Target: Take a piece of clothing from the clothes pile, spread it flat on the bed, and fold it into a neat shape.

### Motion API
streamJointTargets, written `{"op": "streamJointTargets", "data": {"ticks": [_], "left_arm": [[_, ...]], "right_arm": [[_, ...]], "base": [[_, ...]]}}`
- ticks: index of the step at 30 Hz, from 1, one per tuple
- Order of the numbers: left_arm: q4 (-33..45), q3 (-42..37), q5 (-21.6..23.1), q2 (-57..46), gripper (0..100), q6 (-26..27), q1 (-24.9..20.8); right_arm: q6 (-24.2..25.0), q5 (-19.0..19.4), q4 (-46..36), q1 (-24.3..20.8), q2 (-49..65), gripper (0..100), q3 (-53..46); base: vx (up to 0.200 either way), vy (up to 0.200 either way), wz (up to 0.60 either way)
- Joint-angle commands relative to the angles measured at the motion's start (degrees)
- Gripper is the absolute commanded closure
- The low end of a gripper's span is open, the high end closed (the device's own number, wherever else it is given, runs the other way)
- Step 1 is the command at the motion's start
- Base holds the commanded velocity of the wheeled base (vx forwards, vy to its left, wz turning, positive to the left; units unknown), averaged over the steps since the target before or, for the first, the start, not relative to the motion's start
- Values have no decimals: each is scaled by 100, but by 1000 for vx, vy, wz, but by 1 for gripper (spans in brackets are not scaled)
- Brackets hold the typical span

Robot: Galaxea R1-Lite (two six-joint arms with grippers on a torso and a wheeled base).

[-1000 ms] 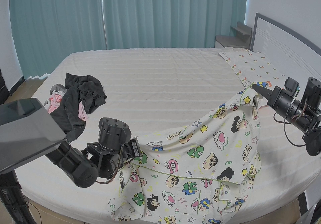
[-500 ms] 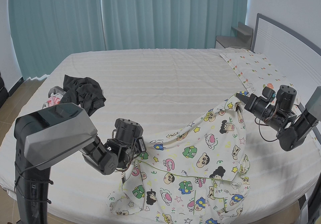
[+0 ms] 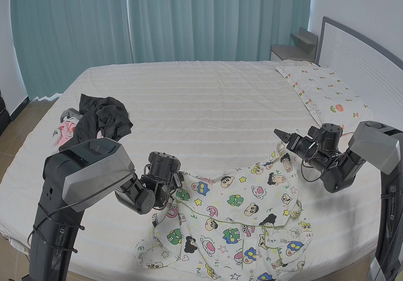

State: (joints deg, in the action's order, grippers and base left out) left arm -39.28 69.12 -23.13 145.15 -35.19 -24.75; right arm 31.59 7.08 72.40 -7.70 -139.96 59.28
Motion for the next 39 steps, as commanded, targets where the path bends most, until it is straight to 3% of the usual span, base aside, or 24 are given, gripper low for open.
{"op": "streamJointTargets", "data": {"ticks": [1, 13, 16, 19, 20, 27, 30, 34, 39], "left_arm": [[-238, 128, -184, 75, 0, -110, 418], [-291, 110, -104, -321, 0, 39, 805], [-273, -109, 133, -620, 0, 83, 893], [-300, -856, 836, -1341, 0, -14, 981], [-300, -918, 889, -1411, 0, -31, 981], [-317, -2790, 2040, -3309, 0, -1209, 919], [-317, -3150, 2225, -3661, 0, -1569, 901], [-326, -3660, 2330, -3925, 0, -1930, 778], [-678, -4073, 2365, -3960, 0, -2185, 726]], "right_arm": [[199, -620, -7, -56, -682, 0, 628], [419, -559, 2, 331, -58, 0, -171], [419, -313, 11, 524, 347, 0, -848], [375, 320, 116, 885, 777, 0, -2008], [366, 373, 134, 911, 804, 0, -2096], [-522, 1498, 820, 1720, 821, 0, -4091], [-829, 1823, 872, 1781, 760, 0, -4390], [-1603, 1885, 899, 1720, 391, 0, -4601], [-2130, 1885, 899, 1632, 57, 0, -4707]], "base": [[0, 0, 0], [0, 0, 0], [0, 0, 0], [0, 0, 0], [0, 0, 0], [0, 0, 0], [0, 0, 0], [0, 0, 0], [0, 0, 0]]}}
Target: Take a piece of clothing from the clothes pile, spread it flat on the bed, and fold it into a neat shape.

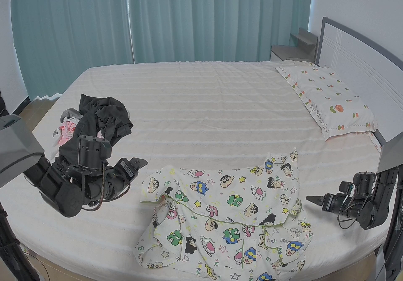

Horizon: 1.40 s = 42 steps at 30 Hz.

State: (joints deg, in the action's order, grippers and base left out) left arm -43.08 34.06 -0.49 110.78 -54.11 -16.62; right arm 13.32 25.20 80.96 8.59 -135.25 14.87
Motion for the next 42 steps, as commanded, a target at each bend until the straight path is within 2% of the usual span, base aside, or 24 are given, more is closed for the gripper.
{"op": "streamJointTargets", "data": {"ticks": [1, 5, 8, 15, 16, 17, 31, 32, 36, 42], "left_arm": [[-464, -655, 110, -513, 0, -381, -87], [-1159, -1015, 110, -443, 0, -495, -175], [-1387, -1130, 101, -364, 0, -504, -246], [-1431, -1191, 101, -276, 0, -530, -246], [-1431, -1191, 93, -276, 0, -530, -246], [-1431, -1191, 93, -276, 0, -530, -246], [-1431, -1279, 66, -285, 0, -530, -246], [-1440, -1288, 58, -285, 0, -530, -246], [-1431, -1314, 49, -267, 0, -521, -246], [-1440, -1349, 49, -249, 0, -512, -254]], "right_arm": [[-357, 82, 43, -33, -423, 0, -292], [-410, 82, 43, -271, -432, 0, -327], [-418, 82, 43, -402, -449, 0, -310], [-471, 64, 43, -534, -511, 0, -274], [-603, 55, 34, -543, -528, 0, -292], [-708, 55, 25, -552, -555, 100, -301], [-831, -59, 25, -587, -599, 100, -266], [-831, -156, 43, -561, -563, 100, -283], [-858, -419, 210, -341, -352, 100, -353], [-911, -428, 298, 169, -27, 100, -459]], "base": [[0, 0, 0], [0, 0, 0], [0, 0, 0], [0, 0, 0], [0, 0, 0], [0, 0, 0], [0, 0, 0], [0, 0, 0], [0, 0, 0], [0, 0, 0]]}}
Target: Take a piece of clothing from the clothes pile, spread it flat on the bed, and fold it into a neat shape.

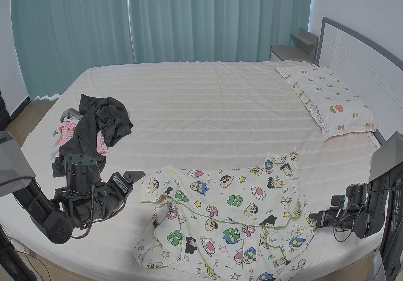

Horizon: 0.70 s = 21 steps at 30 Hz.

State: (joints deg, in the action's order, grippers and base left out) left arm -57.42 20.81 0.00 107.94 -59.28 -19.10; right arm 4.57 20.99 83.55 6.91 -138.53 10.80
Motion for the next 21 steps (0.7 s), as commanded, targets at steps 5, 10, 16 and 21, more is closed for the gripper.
{"op": "streamJointTargets", "data": {"ticks": [5, 10, 16, 21], "left_arm": [[-6, -33, -9, 70, 0, 13, -6], [-6, -24, 0, 79, 0, 4, -6], [-6, -33, -9, 140, 0, 22, -6], [-6, -51, 0, 166, 0, 48, -15]], "right_arm": [[-229, -7, 38, 750, 336, 100, -8], [-255, -7, 38, 961, 301, 100, 168], [-246, -7, 29, 1128, 257, 100, 361], [-237, -157, 38, 1313, 239, 100, 669]], "base": [[0, 0, 0], [0, 0, 0], [0, 0, 0], [0, 0, 0]]}}
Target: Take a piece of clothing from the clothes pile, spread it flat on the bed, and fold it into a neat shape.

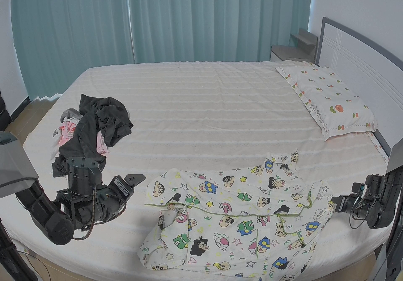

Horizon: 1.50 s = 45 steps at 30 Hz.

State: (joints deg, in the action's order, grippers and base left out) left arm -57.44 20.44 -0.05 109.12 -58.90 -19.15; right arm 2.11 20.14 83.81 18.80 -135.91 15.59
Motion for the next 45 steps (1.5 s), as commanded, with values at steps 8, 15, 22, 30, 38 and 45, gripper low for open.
{"op": "streamJointTargets", "data": {"ticks": [8, 15, 22, 30, 38, 45], "left_arm": [[-4, -199, 40, 259, 0, 55, -493], [49, -199, 75, 479, 0, 292, -1170], [49, -111, -232, 1156, 0, 520, -2128], [23, 56, -461, 1964, 0, 1004, -2585], [31, 267, -610, 2122, 0, 1030, -2945], [66, 135, -865, 2122, 0, 1030, -2972]], "right_arm": [[9, -203, 13, 212, -251, 100, 339], [35, -159, 197, 212, -260, 0, 269], [62, -115, 540, 98, -304, 0, -21], [141, -45, 619, -25, -304, 0, -153], [141, -45, 619, -43, -339, 0, -153], [149, -45, 619, -43, -348, 0, -153]], "base": [[0, 0, 0], [0, 0, 0], [0, 0, 0], [0, 0, 0], [0, 0, 0], [0, 0, 0]]}}
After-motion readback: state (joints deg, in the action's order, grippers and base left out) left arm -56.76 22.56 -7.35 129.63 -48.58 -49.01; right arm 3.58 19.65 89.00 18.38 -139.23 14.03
